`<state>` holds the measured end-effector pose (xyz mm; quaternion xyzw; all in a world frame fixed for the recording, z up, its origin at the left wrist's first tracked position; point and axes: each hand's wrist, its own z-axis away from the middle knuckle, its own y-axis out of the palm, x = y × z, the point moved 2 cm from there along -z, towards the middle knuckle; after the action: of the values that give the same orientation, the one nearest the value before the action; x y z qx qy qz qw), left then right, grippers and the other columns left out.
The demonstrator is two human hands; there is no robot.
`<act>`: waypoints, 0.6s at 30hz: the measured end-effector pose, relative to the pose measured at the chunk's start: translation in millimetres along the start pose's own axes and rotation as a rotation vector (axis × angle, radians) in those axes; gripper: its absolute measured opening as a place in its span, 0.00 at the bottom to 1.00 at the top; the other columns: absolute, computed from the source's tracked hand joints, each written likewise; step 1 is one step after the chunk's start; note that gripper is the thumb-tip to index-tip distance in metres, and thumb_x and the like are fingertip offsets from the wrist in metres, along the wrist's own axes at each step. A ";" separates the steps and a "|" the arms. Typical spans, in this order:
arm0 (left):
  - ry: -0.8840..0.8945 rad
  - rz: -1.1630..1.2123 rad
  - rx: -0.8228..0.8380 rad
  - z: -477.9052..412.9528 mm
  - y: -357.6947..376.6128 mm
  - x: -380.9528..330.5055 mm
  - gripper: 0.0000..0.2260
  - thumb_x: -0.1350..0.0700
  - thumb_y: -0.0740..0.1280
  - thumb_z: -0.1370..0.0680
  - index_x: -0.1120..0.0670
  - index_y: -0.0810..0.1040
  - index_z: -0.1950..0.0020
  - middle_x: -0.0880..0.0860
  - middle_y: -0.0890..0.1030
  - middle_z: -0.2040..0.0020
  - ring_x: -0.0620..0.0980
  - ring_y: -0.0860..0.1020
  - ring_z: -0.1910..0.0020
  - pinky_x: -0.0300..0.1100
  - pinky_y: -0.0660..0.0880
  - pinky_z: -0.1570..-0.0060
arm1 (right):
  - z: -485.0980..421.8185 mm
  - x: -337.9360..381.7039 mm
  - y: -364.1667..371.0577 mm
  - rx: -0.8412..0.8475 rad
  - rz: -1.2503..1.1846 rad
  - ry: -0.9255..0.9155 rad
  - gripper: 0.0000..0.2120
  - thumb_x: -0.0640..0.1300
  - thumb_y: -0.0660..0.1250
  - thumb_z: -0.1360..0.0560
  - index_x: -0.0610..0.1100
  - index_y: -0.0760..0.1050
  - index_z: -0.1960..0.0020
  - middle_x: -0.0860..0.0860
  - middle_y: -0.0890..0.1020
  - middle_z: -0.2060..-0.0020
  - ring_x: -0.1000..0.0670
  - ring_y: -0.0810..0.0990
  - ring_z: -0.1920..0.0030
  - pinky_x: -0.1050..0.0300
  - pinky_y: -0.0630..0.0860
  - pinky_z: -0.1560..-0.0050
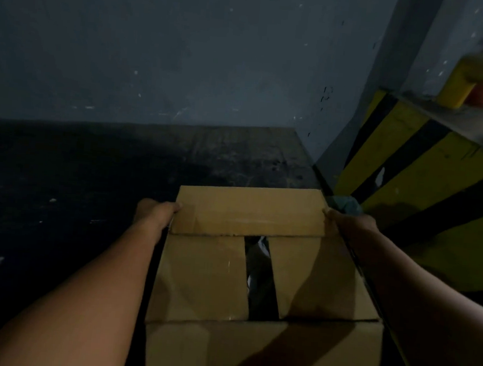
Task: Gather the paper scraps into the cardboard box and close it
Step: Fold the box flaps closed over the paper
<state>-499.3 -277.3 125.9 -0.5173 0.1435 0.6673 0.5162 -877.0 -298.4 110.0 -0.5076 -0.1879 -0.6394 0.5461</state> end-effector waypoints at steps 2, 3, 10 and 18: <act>0.008 -0.045 0.051 14.5 2.4 -1.2 0.23 0.55 0.74 0.28 0.63 0.73 0.37 0.61 0.78 0.43 0.60 0.78 0.49 0.52 0.77 0.49 | 9.7 3.3 0.7 0.081 0.020 0.005 0.42 0.54 0.84 0.45 0.36 0.73 0.38 0.42 0.80 0.47 0.40 0.81 0.50 0.47 0.79 0.52; -0.005 -0.048 0.110 23.2 2.9 -0.3 0.22 0.55 0.73 0.27 0.63 0.73 0.38 0.60 0.78 0.46 0.59 0.78 0.52 0.50 0.77 0.53 | 2.7 -2.3 -1.6 0.139 0.062 -0.016 0.47 0.56 0.85 0.50 0.37 0.74 0.38 0.42 0.81 0.47 0.41 0.81 0.51 0.47 0.80 0.52; -0.182 -0.224 0.384 74.8 -17.2 37.0 0.24 0.42 0.70 0.27 0.56 0.73 0.39 0.60 0.77 0.47 0.60 0.76 0.49 0.54 0.72 0.44 | -23.3 -76.1 -32.2 0.282 0.171 0.113 0.57 0.61 0.83 0.70 0.43 0.77 0.43 0.39 0.84 0.52 0.36 0.83 0.55 0.38 0.80 0.54; -0.281 -0.390 0.402 121.1 -68.5 83.3 0.39 0.29 0.63 0.30 0.49 0.60 0.26 0.63 0.79 0.41 0.61 0.84 0.57 0.63 0.70 0.46 | 160.5 -66.6 -78.5 0.322 0.235 0.094 0.37 0.63 0.76 0.36 0.41 0.73 0.38 0.41 0.77 0.45 0.39 0.79 0.49 0.46 0.77 0.49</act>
<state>-502.0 -115.3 130.9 -0.3255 0.0977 0.5790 0.7411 -883.0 -110.9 144.3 -0.4016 -0.2013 -0.5559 0.6994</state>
